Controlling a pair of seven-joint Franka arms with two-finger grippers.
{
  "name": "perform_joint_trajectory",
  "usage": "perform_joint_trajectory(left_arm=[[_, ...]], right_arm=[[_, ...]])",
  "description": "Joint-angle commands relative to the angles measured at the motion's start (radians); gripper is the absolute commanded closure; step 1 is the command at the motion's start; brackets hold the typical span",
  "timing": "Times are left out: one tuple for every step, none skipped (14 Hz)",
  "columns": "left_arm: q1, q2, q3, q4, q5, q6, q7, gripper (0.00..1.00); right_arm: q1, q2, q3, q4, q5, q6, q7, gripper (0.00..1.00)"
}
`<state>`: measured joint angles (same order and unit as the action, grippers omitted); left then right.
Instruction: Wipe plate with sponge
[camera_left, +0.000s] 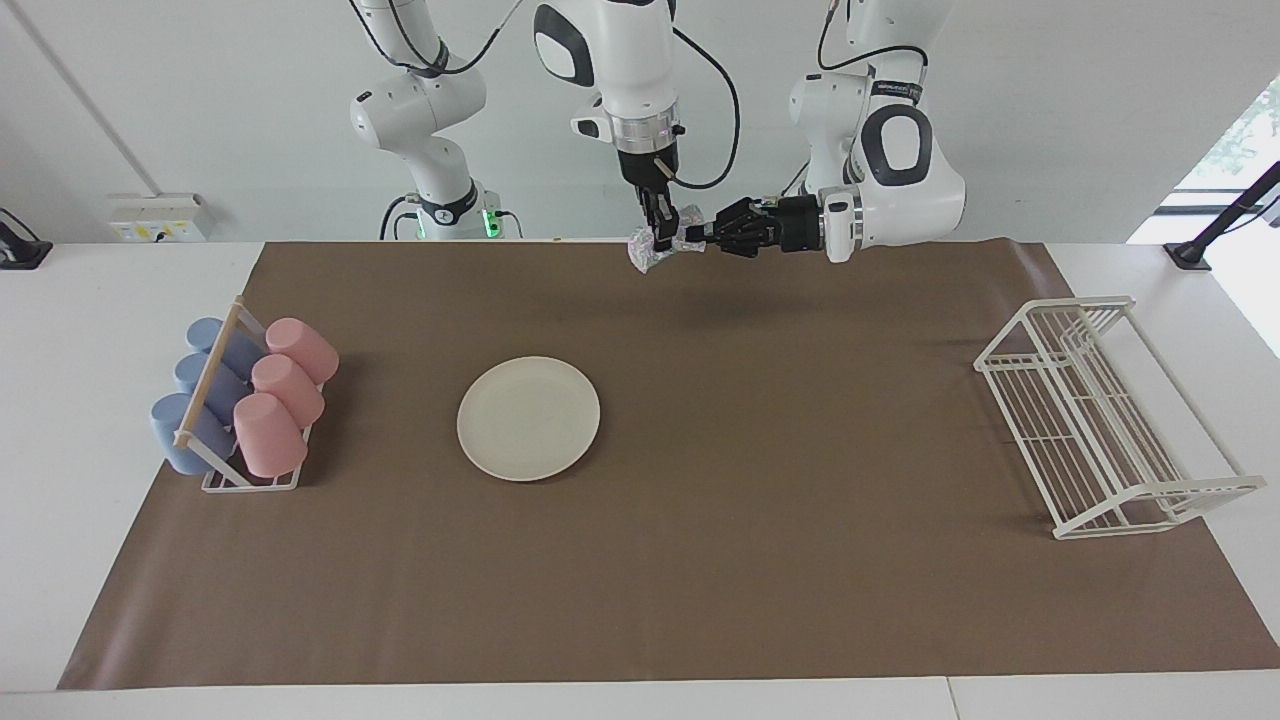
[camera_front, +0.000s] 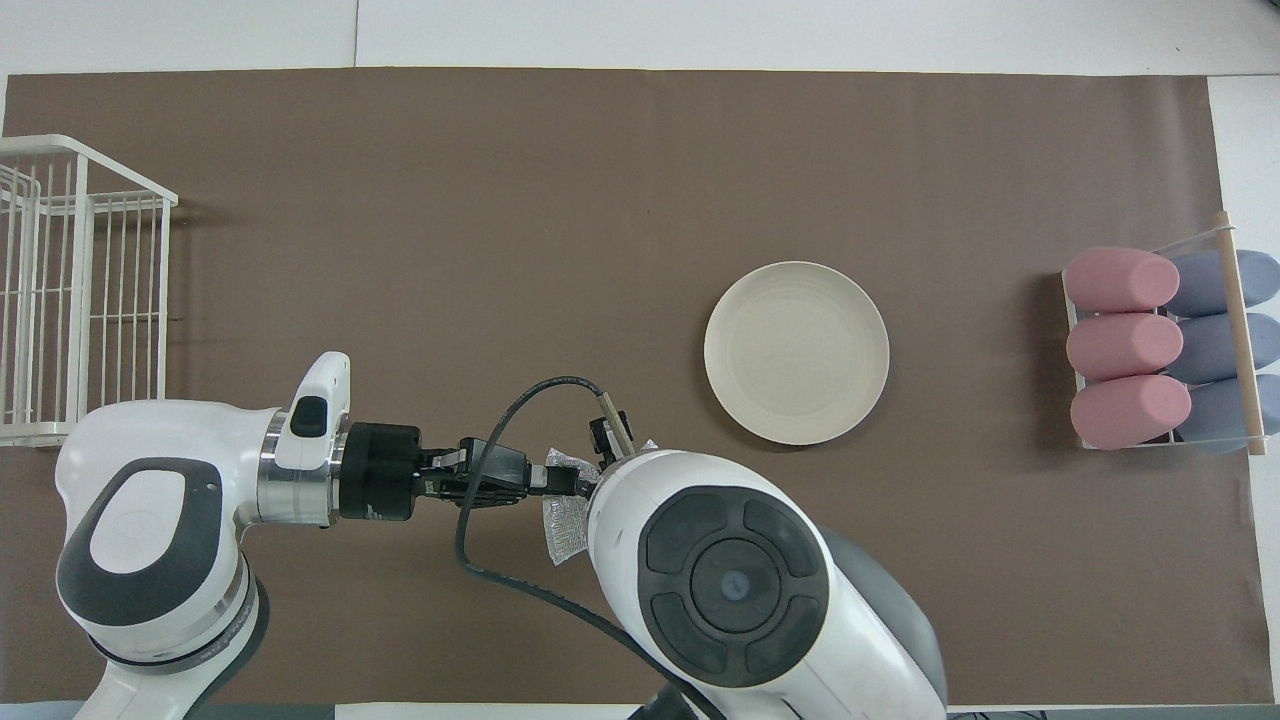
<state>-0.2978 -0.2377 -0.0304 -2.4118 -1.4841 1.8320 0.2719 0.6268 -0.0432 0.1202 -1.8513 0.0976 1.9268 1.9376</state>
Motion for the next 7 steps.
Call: perform_joint_trajectory(left_arm=[[-0.012,-0.028,0.009,-0.016,-0.005,0.030,-0.025,1.00],[-0.012,-0.026,0.009,-0.016,-0.004,0.064,-0.033,1.00],[-0.014,-0.025,0.009,-0.016,-0.001,0.093,-0.039,1.00],[-0.020,-0.020,0.007,-0.015,0.004,0.124,-0.049,1.00],[-0.023,-0.015,0.004,-0.015,0.037,0.174,-0.063,1.00],[-0.033,-0.009,-0.006,-0.010,0.092,0.244,-0.095,1.00],[-0.044,0.004,-0.014,-0.007,0.128,0.294,-0.124,1.00]], right_arm=[[-0.059,-0.052,0.004,-0.040,-0.001,-0.008,-0.246,0.00],[-0.093,-0.063,0.004,-0.045,-0.004,-0.025,-0.379,0.00],[-0.131,-0.072,0.004,-0.045,-0.006,-0.051,-0.494,0.00],[-0.171,-0.079,0.003,-0.045,-0.006,-0.072,-0.611,0.00],[-0.220,-0.087,0.004,-0.045,-0.006,-0.075,-0.717,0.00],[-0.270,-0.093,0.003,-0.042,-0.006,-0.074,-0.817,0.00],[-0.326,-0.101,-0.001,-0.042,-0.006,-0.075,-0.921,0.00]])
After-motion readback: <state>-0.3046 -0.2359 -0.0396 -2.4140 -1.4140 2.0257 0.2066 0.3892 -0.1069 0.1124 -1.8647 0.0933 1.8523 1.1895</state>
